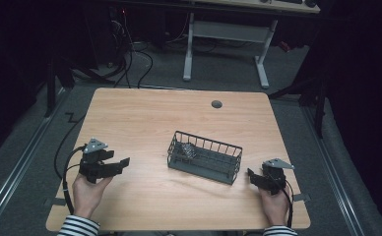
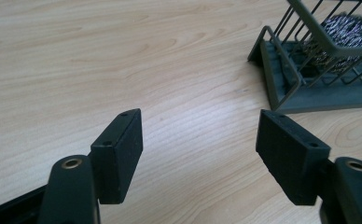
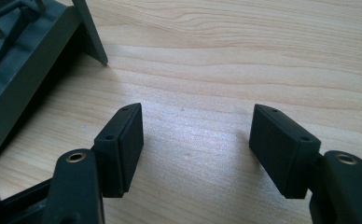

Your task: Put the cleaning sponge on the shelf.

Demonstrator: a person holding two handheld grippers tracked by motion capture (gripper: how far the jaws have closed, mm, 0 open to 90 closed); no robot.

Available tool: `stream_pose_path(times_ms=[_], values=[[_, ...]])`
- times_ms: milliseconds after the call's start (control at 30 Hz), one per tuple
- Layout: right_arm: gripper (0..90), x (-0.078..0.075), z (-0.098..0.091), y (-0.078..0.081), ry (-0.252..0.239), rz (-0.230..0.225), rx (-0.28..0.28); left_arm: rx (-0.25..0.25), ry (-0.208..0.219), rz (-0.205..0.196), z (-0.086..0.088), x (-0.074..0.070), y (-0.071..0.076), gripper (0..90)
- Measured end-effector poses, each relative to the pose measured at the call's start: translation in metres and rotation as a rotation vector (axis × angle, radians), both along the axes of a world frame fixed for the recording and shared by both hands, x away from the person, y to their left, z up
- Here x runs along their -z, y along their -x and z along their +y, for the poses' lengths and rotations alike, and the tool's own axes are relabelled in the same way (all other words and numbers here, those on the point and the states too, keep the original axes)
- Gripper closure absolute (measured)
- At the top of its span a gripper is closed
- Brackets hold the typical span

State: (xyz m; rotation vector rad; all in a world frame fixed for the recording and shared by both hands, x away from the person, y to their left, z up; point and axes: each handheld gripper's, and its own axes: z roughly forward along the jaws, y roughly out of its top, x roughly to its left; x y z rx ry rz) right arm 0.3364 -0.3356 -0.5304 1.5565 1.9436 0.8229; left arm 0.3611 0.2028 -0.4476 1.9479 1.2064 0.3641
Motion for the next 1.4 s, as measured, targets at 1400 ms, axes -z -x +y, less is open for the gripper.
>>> stream_pose_path(times_ms=[1400], values=[[35.3,0.0,0.0,0.0,0.001,0.0,0.0,-0.114,-0.132,0.035,0.01,0.08,-0.005,33.4]])
